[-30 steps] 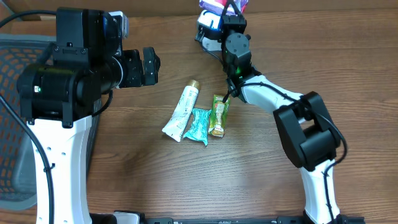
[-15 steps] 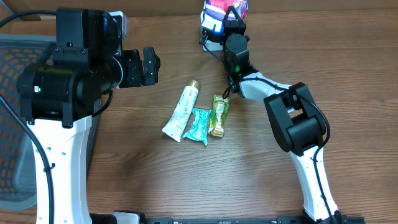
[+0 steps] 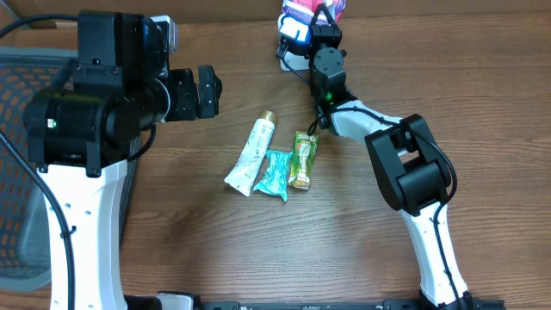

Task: Scan the item barcode
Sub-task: 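Hold the purple bag's barcode in front of the scanner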

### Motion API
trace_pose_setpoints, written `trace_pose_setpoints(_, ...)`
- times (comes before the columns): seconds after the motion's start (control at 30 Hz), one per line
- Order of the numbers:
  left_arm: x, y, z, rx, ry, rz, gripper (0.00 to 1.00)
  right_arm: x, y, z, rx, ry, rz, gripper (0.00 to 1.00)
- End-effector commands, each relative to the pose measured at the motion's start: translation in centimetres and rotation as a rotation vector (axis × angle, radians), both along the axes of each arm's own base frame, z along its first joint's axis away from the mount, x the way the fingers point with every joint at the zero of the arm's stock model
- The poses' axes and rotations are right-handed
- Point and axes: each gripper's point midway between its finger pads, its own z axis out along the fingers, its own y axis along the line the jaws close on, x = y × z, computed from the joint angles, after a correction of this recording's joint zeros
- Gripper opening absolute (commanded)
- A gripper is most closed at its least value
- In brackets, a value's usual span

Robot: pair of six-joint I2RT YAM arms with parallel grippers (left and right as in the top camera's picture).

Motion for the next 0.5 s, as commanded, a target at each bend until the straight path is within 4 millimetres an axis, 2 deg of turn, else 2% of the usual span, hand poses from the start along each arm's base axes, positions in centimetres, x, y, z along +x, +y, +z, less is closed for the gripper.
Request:
trace_pose_setpoints(0.0, 0.2, 0.2, 0.1, 0.016, -0.008, -0.008, 1.00, 0.2, -0.3, 2.2, 0.038, -0.050, -0.016, 0.04)
trace_pose_setpoints(0.2, 0.2, 0.2, 0.1, 0.016, -0.008, -0.008, 1.00, 0.0, 0.1, 2.5, 0.043, -0.060, -0.010, 0.04)
trace_pose_setpoints(0.33, 0.2, 0.2, 0.1, 0.016, -0.008, -0.008, 0.99, -0.8, 1.4, 4.3, 0.072, -0.116, 0.015, 0.04)
trace_pose_setpoints(0.47, 0.2, 0.2, 0.1, 0.016, -0.008, -0.008, 0.99, -1.5, 2.0, 6.3, 0.082, -0.088, 0.010, 0.04)
